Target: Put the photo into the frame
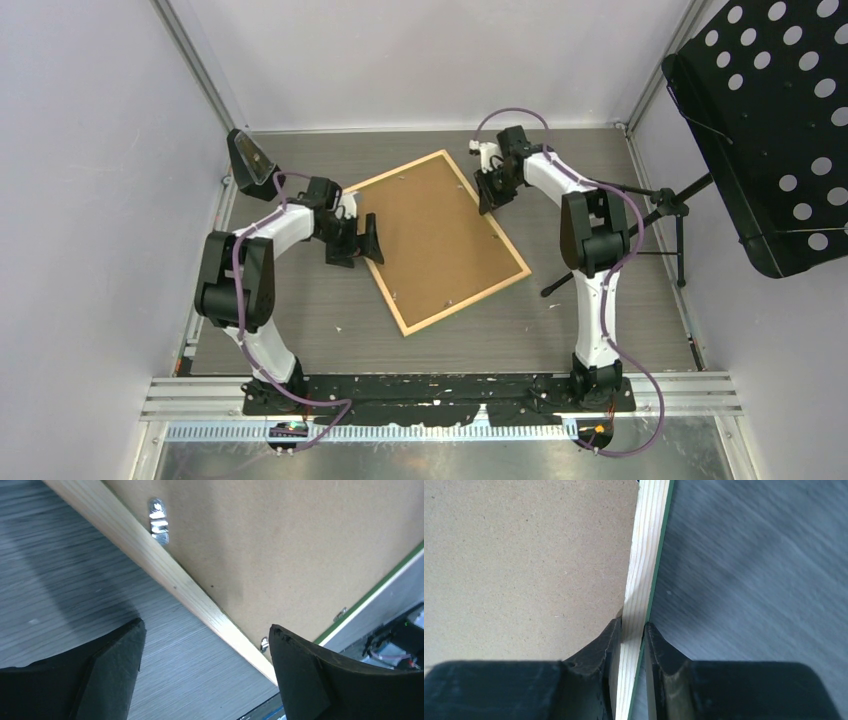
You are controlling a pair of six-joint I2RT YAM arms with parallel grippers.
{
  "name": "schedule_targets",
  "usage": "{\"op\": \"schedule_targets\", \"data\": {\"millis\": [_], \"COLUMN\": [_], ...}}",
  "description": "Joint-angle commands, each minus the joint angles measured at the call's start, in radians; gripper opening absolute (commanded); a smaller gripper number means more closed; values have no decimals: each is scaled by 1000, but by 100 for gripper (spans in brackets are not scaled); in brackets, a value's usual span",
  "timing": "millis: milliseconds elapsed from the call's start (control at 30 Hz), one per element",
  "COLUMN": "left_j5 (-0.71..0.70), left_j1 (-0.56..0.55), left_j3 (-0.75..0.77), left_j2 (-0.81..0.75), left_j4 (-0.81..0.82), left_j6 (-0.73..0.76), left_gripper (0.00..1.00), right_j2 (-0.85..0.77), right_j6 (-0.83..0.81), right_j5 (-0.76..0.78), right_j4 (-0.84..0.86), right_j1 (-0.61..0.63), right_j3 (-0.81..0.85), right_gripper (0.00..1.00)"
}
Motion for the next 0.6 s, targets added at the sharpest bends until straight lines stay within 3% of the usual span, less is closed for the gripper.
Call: {"op": "schedule_targets", "data": {"millis": [0,267,567], "left_j5": [-123,-236,-261], "left_j1": [22,29,39], "left_j3": [73,203,221], "left_j2": [-82,-124,-113], "left_j4": [-91,-213,-238], "left_j6": [112,229,232], "left_gripper": [96,100,99], "right_j2": [21,18,54], "right_j6": [-115,-392,-536], "right_j5": [-62,29,6], "right_j4": [-104,-192,-268], "right_j1": [41,103,120], "right_j3": [150,170,192], "right_gripper": [5,6,5]}}
